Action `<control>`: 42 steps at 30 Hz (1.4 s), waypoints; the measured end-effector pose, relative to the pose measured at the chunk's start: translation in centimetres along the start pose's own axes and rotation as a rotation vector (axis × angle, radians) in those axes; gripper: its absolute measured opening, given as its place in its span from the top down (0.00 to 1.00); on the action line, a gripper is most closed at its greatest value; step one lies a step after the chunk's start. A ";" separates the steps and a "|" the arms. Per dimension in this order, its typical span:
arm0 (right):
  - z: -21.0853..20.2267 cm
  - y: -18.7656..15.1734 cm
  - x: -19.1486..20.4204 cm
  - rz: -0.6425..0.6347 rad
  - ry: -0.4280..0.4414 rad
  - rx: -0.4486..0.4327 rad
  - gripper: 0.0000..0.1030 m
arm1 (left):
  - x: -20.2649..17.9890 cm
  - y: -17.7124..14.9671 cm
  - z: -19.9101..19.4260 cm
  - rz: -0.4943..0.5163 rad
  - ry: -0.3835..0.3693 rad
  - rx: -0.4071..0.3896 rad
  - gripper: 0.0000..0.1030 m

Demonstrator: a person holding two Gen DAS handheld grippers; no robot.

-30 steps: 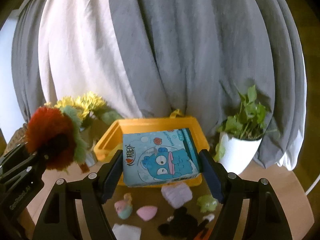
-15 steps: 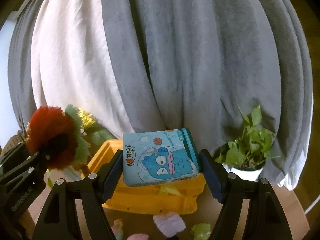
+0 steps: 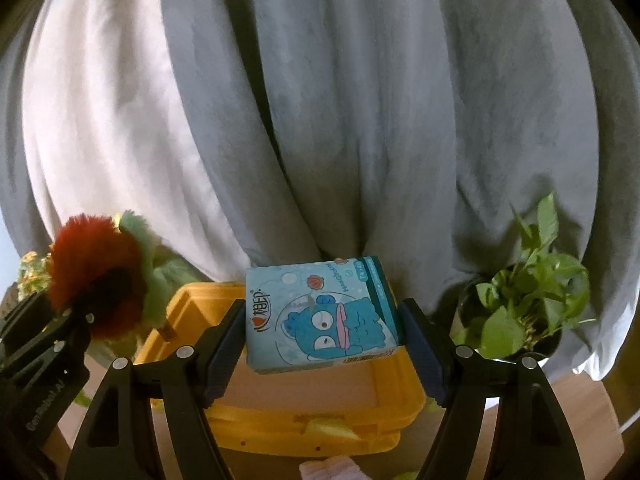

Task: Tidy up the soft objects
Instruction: 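Carry the pompom and box into the orange crate and open both tools, then lift both open tools out of the crate back toward the table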

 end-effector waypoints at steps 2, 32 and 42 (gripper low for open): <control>1.4 0.2 -0.2 0.007 -0.002 0.040 0.27 | 0.2 -0.2 1.4 -0.003 -0.007 0.038 0.64; 13.1 -3.3 -0.7 -0.061 -0.001 0.510 0.26 | 1.0 -6.0 12.6 0.052 -0.015 0.559 0.59; 12.6 -2.8 -1.0 -0.046 0.000 0.520 0.22 | 1.5 -5.0 11.2 -0.001 0.015 0.537 0.32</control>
Point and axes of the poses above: each gripper's, at about its wrist camera, not at the fingertips, and z roughly the way its jaws point, x to its left, y to its top, the point moved 4 cm from there along z, roughly the way its jaws point, and after that the axes turned 2 degrees about x, right-handed, at the moved point
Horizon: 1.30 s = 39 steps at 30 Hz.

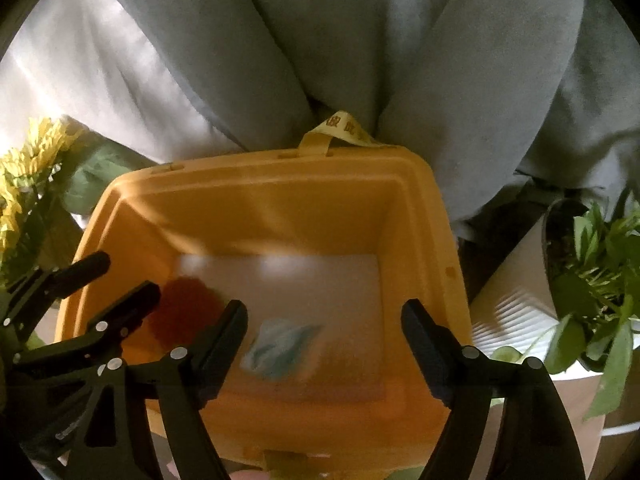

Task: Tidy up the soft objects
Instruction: 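Lift both open tools out of the crate back toward the table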

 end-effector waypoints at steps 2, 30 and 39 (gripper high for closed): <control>-0.6 0.0 -0.1 0.003 -0.012 -0.014 0.22 | 0.0 -0.2 -0.7 -0.007 0.006 -0.007 0.32; -16.7 -8.8 -1.4 0.017 -0.102 -0.344 0.21 | -2.9 -8.4 -17.3 -0.011 0.095 -0.282 0.18; -18.4 -13.2 -1.5 0.025 -0.079 -0.388 0.20 | -4.1 -12.3 -20.2 -0.016 0.131 -0.312 0.16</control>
Point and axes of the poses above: each gripper's, at about its wrist camera, not at the fingertips, and z roughly the way its jaws point, x to its left, y to its top, the point moved 4 cm from there along z, roughly the way its jaws point, and after that the axes turned 2 degrees about x, right-handed, at the moved point
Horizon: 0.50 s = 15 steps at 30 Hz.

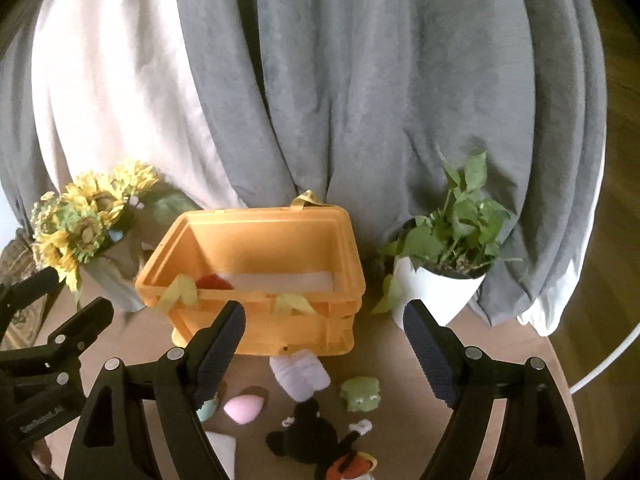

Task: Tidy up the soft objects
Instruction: 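Lift both open tools out of the crate back toward the table, then grasp the white cloth with the left tool while the right tool grasps the Mickey plush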

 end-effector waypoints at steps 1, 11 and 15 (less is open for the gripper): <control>-0.3 -0.4 -0.2 0.012 0.011 -0.001 0.20 | -0.1 -0.4 -0.3 -0.003 0.002 0.002 0.16; -2.6 -4.0 -1.2 -0.011 0.053 -0.047 0.17 | -1.8 -4.4 -3.0 -0.001 0.078 -0.006 0.16; -3.0 -5.4 -1.6 -0.033 0.063 -0.053 0.17 | -2.5 -5.9 -3.5 -0.021 0.097 -0.008 0.16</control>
Point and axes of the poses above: each gripper's, at about its wrist camera, not at the fingertips, and z roughly the way its jaws point, x to its left, y to its top, the point moved 4 cm from there along z, roughly the way its jaws point, and after that the axes turned 2 degrees about x, right-handed, at the moved point
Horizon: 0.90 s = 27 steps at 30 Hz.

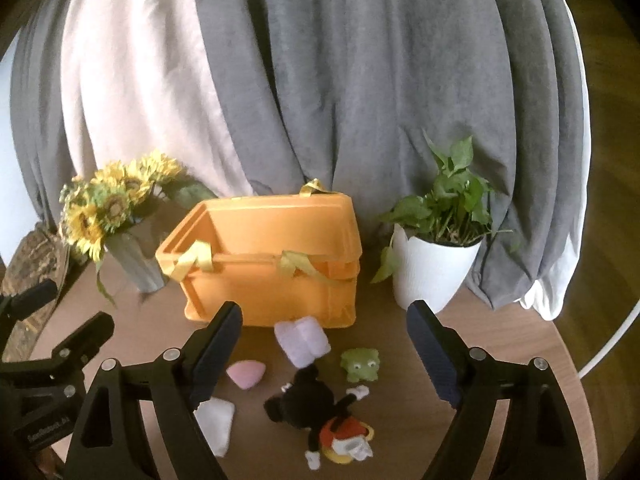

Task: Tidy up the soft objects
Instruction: 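Grasp the white cloth with the left tool while the right tool grasps the Mickey plush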

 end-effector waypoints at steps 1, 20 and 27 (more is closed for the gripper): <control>-0.1 -0.4 -0.2 -0.002 0.011 0.002 0.17 | -0.2 -0.5 -0.2 -0.010 0.001 0.001 0.16; 0.9 -6.1 -1.6 -0.044 0.106 0.040 0.17 | -2.1 -7.2 -0.3 -0.128 0.061 0.003 0.16; 2.4 -8.2 -1.4 -0.096 0.098 0.076 0.17 | -2.3 -9.8 1.7 -0.166 0.050 0.072 0.16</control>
Point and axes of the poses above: each gripper's, at about its wrist camera, not at the fingertips, and z roughly the way its jaws point, x to its left, y to its top, the point moved 4 cm from there along z, roughly the way its jaws point, and after that the axes turned 2 degrees about x, right-handed, at the moved point
